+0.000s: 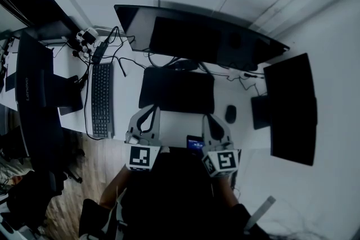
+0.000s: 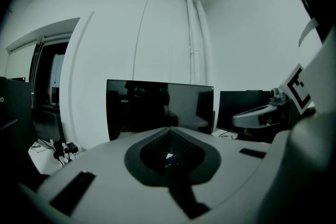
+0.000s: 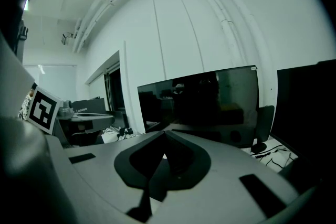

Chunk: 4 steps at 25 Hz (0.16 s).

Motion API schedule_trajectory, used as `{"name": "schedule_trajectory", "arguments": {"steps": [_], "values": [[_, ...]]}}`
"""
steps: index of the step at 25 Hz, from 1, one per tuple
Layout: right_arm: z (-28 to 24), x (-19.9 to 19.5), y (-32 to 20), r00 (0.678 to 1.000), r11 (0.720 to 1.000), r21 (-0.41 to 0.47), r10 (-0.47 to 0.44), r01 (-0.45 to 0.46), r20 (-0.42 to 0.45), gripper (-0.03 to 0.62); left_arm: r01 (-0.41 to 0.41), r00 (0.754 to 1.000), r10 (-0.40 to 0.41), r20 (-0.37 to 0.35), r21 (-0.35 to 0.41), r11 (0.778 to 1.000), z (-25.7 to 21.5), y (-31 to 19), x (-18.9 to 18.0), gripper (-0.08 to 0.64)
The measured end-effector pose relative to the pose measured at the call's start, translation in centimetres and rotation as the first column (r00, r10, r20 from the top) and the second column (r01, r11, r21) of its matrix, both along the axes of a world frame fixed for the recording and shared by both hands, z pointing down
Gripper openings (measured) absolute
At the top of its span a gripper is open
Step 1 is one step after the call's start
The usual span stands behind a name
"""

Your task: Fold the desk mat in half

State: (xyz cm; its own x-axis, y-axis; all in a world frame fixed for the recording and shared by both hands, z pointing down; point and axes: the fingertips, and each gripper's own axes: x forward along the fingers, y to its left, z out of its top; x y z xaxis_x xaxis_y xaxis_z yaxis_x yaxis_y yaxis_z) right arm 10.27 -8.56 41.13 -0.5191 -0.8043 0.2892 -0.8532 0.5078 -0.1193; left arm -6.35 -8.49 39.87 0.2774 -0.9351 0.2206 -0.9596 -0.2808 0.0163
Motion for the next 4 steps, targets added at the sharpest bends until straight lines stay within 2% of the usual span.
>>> {"name": "schedule_trajectory", "arguments": {"steps": [4], "values": [[0.01,0.11,-0.21,1.000,1.000,-0.003,0.006,-0.006,0.006,0.005,-0.003,1.000,0.003,0.011,-0.003,1.000,0.11,-0.13,-0.21,0.005]]}}
